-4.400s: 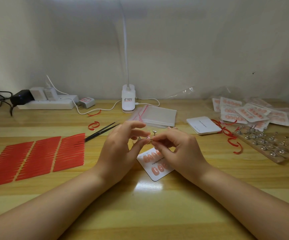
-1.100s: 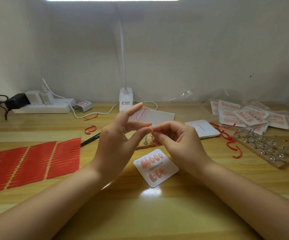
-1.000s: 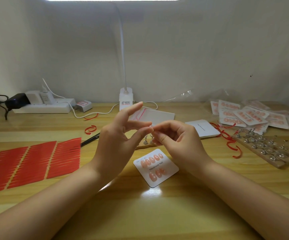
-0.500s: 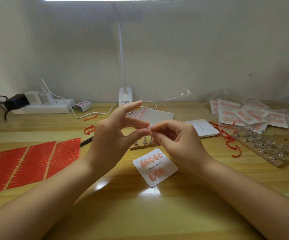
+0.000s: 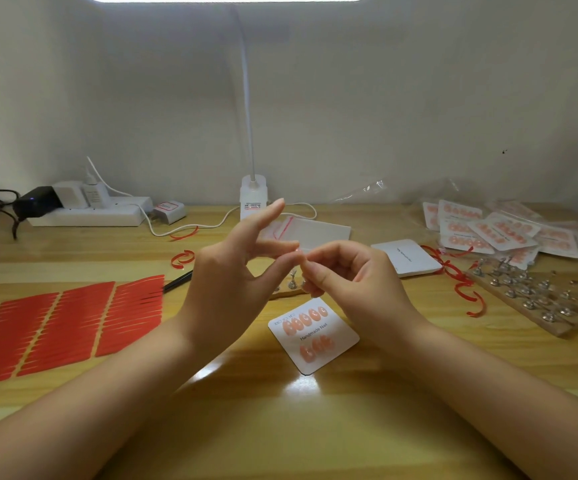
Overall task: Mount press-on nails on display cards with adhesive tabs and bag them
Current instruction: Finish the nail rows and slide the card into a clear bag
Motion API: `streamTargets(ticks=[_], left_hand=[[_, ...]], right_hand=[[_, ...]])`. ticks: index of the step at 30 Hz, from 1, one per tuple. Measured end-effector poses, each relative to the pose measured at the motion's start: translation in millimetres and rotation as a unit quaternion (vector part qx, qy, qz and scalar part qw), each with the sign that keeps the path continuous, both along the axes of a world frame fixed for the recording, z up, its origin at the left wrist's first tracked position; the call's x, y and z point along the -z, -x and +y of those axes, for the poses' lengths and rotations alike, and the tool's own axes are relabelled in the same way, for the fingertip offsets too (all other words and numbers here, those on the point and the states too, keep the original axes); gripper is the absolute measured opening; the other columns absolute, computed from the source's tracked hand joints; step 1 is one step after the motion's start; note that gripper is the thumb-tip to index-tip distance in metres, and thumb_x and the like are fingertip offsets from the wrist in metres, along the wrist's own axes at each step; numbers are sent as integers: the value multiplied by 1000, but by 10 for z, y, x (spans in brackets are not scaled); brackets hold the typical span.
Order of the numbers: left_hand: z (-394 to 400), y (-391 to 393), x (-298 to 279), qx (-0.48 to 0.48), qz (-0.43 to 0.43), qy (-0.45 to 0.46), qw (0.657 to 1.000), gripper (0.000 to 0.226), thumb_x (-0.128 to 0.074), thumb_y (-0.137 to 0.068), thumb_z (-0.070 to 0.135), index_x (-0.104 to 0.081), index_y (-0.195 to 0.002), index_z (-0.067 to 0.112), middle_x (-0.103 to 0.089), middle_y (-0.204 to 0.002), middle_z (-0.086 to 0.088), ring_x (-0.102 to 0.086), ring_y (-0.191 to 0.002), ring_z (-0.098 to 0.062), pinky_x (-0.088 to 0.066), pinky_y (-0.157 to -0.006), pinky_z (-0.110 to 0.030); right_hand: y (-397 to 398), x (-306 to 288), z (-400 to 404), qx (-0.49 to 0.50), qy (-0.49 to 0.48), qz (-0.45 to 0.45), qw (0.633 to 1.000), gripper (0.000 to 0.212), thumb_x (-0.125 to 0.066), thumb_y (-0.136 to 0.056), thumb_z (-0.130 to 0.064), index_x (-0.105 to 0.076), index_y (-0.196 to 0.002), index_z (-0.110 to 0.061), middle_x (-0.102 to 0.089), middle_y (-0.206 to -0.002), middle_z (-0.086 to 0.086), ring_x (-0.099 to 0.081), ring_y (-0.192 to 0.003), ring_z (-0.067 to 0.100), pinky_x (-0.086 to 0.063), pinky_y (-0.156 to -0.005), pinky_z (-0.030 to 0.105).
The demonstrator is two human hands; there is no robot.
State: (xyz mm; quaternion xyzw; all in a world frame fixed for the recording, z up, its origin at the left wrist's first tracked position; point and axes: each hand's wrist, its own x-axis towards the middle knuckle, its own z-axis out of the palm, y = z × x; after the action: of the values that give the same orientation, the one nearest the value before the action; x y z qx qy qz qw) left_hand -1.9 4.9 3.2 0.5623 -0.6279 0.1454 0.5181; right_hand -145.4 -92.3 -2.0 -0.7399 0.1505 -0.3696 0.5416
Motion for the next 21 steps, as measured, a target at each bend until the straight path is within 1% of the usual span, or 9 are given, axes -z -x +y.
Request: streamTargets(ticks=[4,8,11,14,17,19,21], left_hand=[[1,-13,-43,14,8,-14,1000,62,-71,-82,24,-48,-136,3,-71,-99,5,-69,-94,-2,-55,-89,-26],[29,-20,-85,21,-12,-22,999,62,-70,-83,25,-47,-137,5,-73,-100,4,-72,-91,-7,-59,-80,-35],[25,-44,-126,38,-12,-29,999,65,-69,-83,26,-46,-138,2,-73,-100,2,-71,-95,-7,-58,-87,-36],[12,-49,-146,65,28,-36,997,67,-69,-81,22,-44,-139,1,-73,-99,-3,-71,-97,-10,-56,-92,-36],[15,-37,-122,68,61,-17,996,66,-72,-80,17,-44,-139,3,-72,-99,-3,-70,-97,-9,-56,-91,-33],[13,-43,-97,48,22,3,999,66,-74,-80,15,-44,-137,1,-71,-102,-2,-70,-97,-8,-56,-90,-29],[5,-46,-64,22,-52,20,998,63,-76,-81,12,-46,-135,-3,-69,-103,-3,-68,-98,-9,-55,-90,-26]], right_hand=[[12,-24,-24,7,38,-1,999,14,-66,-88,-5,-70,-92,-19,-73,-77,-3,-71,-73,11,-55,-68,19],[25,-53,-37,-5,49,0,999,19,-66,-88,-4,-70,-93,-21,-73,-83,-2,-71,-77,12,-56,-71,21],[34,-85,-54,-13,44,4,999,21,-66,-88,-3,-71,-91,-23,-74,-84,-2,-72,-79,16,-58,-74,26],[36,-108,-59,-15,42,7,999,19,-67,-87,-3,-70,-89,-22,-73,-79,-4,-71,-75,13,-56,-70,21],[29,-103,-46,-7,12,6,1000,8,-69,-86,-7,-70,-88,-15,-72,-73,-2,-71,-70,13,-54,-64,18],[27,-96,-41,-6,-10,3,1000,4,-69,-86,-9,-70,-88,-12,-71,-71,-2,-70,-67,12,-53,-62,17],[28,-93,-41,-6,-21,-2,1000,2,-70,-86,-9,-70,-88,-9,-71,-71,-1,-70,-66,13,-52,-61,17]])
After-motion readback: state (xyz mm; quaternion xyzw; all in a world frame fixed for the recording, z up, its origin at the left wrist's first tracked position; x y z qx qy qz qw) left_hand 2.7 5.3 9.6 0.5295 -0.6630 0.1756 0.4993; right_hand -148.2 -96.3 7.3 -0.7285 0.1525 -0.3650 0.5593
